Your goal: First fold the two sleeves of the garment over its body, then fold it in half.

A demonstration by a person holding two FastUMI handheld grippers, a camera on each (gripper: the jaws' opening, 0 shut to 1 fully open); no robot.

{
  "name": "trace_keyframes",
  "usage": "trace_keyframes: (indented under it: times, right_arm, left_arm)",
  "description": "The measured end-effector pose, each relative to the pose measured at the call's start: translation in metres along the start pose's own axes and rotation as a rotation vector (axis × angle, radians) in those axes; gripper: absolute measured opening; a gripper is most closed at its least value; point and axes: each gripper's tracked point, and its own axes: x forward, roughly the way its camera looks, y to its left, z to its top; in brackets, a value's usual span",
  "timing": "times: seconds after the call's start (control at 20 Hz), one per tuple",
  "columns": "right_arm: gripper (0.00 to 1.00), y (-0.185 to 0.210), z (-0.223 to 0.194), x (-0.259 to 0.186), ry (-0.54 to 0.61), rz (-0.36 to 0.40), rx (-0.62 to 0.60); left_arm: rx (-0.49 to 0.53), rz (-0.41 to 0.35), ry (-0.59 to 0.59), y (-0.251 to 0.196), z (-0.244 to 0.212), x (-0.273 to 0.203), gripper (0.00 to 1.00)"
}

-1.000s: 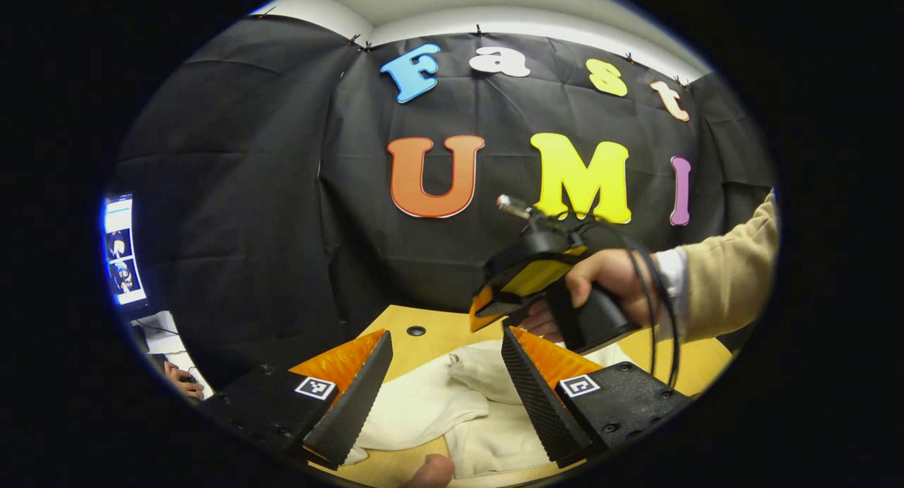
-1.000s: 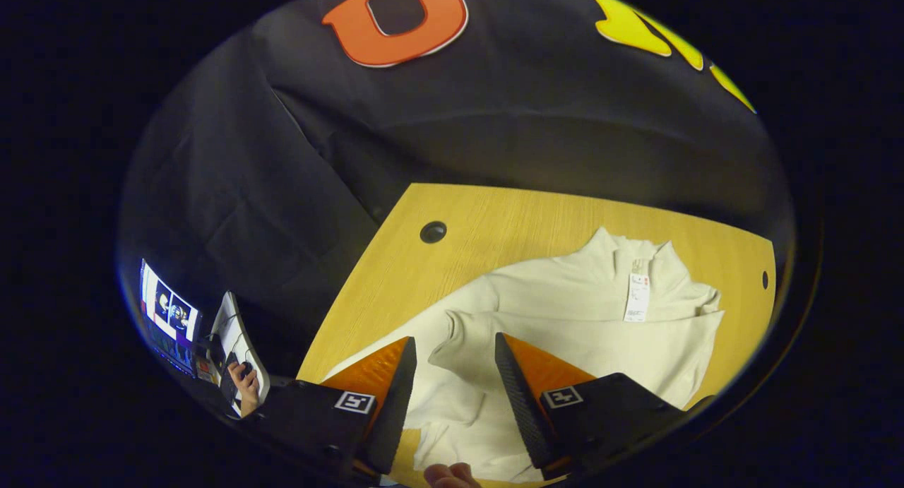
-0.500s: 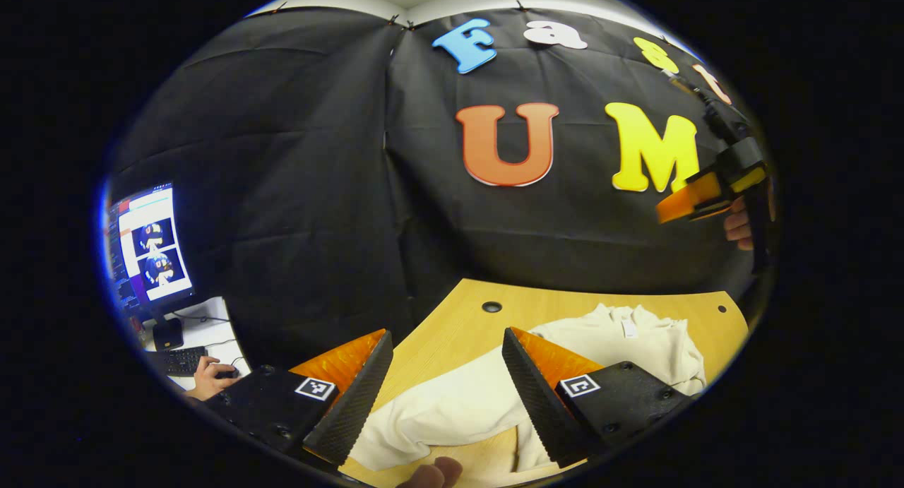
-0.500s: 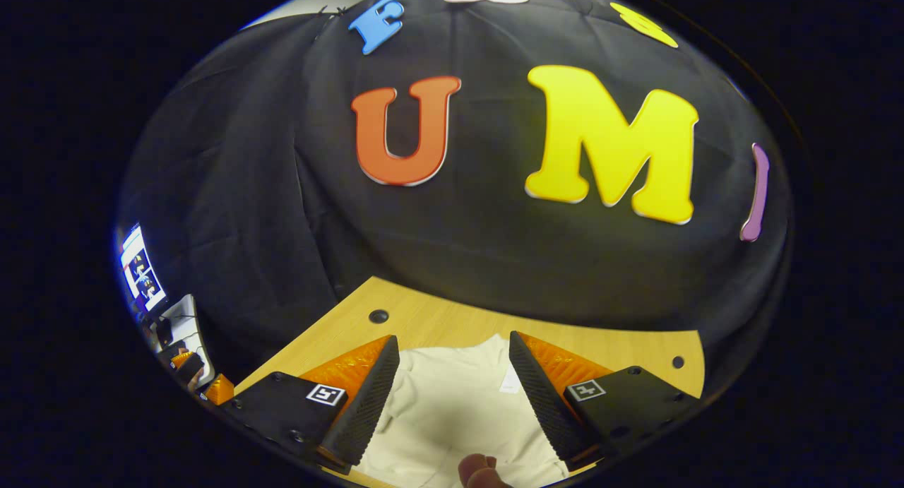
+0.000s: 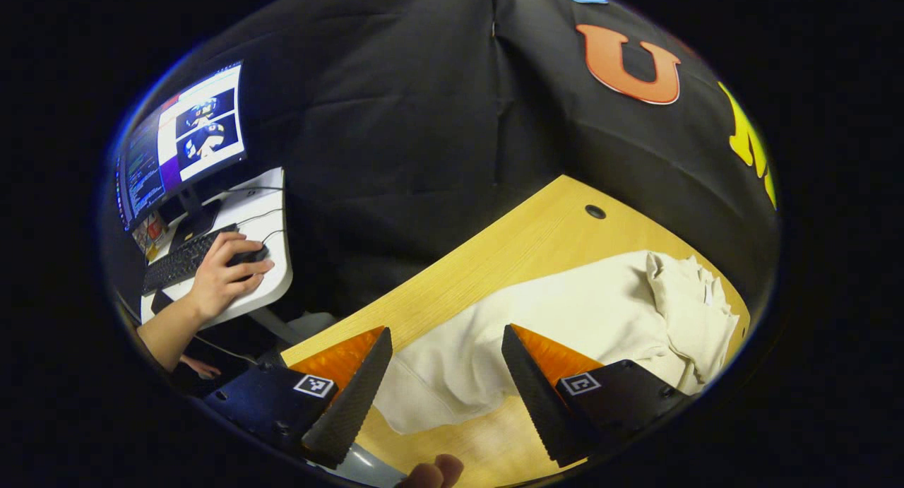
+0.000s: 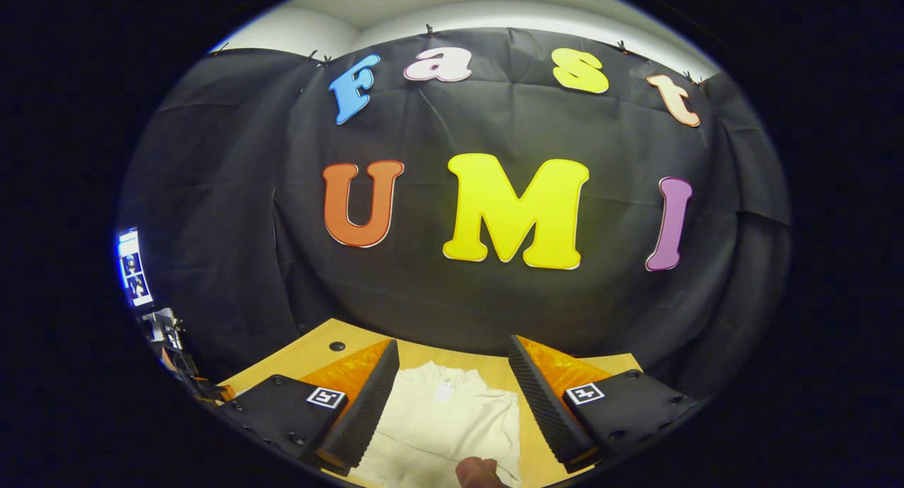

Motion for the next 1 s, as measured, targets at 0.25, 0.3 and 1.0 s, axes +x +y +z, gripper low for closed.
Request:
trace_keyframes:
  times: [0.25, 0.3, 1.0]
  right_arm:
    - [0.96, 0.006, -0.028, -0.023, 0.028, 0.036, -0.043]
    - [0.94, 0.005, -0.033, -0.024, 0.039, 0.039, -0.037]
    - [0.94, -0.001, -0.097, -0.023, 0.208, 0.010, 0.029]
  left_arm:
    - [-0.065, 0.100, 0.273, 0.025, -0.054, 0.009, 1.00]
    - [-0.081, 0.113, 0.319, 0.027, -0.061, 0.010, 1.00]
    - [-0.223, 0.091, 0.668, 0.033, -0.095, 0.027, 0.96]
